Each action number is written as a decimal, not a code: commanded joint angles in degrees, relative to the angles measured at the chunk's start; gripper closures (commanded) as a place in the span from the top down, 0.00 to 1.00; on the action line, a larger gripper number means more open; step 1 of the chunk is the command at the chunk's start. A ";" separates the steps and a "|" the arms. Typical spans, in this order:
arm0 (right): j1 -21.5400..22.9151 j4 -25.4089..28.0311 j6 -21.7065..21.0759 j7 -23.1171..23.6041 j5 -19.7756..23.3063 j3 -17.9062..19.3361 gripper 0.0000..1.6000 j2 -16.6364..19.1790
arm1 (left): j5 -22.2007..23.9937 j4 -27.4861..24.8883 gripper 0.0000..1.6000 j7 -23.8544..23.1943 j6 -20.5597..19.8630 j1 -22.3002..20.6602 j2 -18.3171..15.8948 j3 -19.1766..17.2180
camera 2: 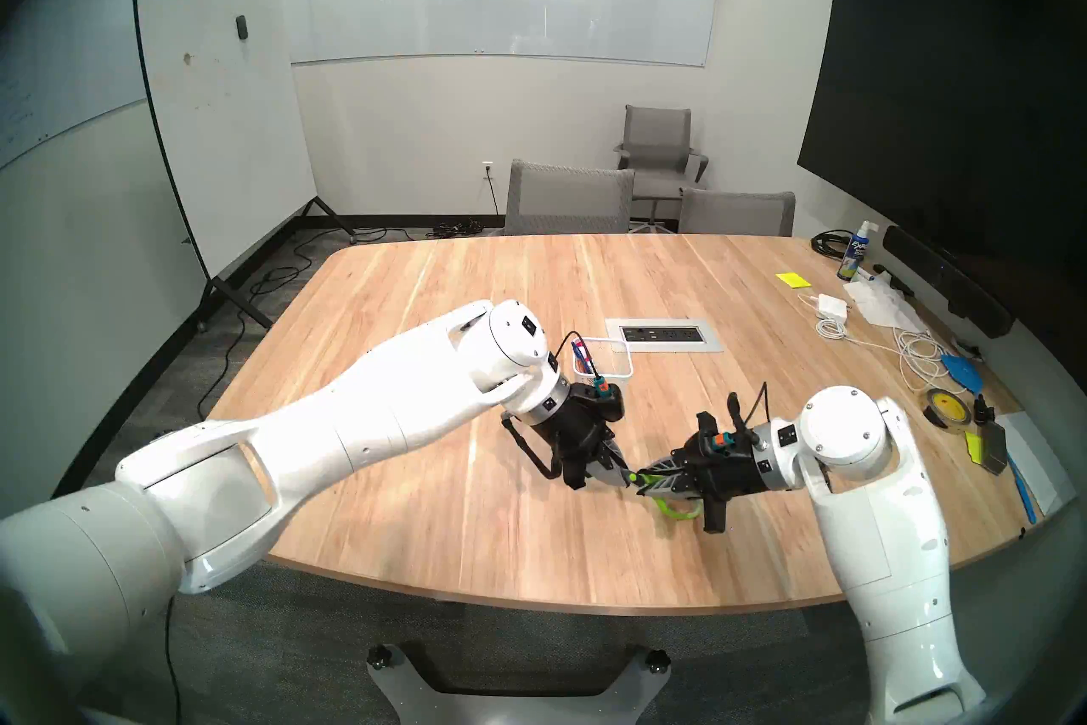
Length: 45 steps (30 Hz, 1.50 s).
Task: Place the pen, the marker, and the scissors into the pen holder
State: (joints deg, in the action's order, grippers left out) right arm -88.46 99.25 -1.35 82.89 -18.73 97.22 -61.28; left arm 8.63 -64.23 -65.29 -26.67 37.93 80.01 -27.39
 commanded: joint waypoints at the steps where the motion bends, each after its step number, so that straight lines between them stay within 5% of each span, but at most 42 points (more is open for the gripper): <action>1: 0.22 0.49 0.09 -0.20 0.06 0.19 0.00 -0.09 | -0.02 -1.67 0.00 0.45 0.64 -0.34 0.45 -0.34; 2: 0.22 0.44 0.14 -0.20 0.07 0.21 0.00 -0.12 | -0.06 -1.81 0.00 0.65 0.86 -0.22 0.38 -0.36; 6: 0.25 0.30 0.26 -0.07 0.20 0.38 0.26 -0.20 | -0.08 -2.03 0.00 0.88 1.00 -0.09 0.26 -0.30; 7: 0.24 0.30 0.29 -0.07 0.22 0.45 0.56 -0.22 | -0.06 -2.06 0.00 0.89 1.04 -0.08 0.24 -0.28; 8: 0.24 0.29 0.23 -0.11 0.23 0.56 1.00 -0.25 | -0.02 -2.06 0.00 0.84 1.12 -0.07 0.23 -0.26; 25: 1.51 -0.66 0.25 -0.27 0.29 1.36 1.00 -0.43 | 0.20 -2.66 0.00 1.81 0.36 1.09 -1.71 -0.94; 45: 3.29 -2.01 -1.46 0.80 1.30 3.09 1.00 -0.94 | 2.63 -12.94 0.00 10.27 -1.41 7.94 -9.49 -7.18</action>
State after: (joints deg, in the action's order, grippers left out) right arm -86.65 97.52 -2.54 83.83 -18.37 99.57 -61.98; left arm 9.74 -72.62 -57.33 -28.35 44.03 72.71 -31.53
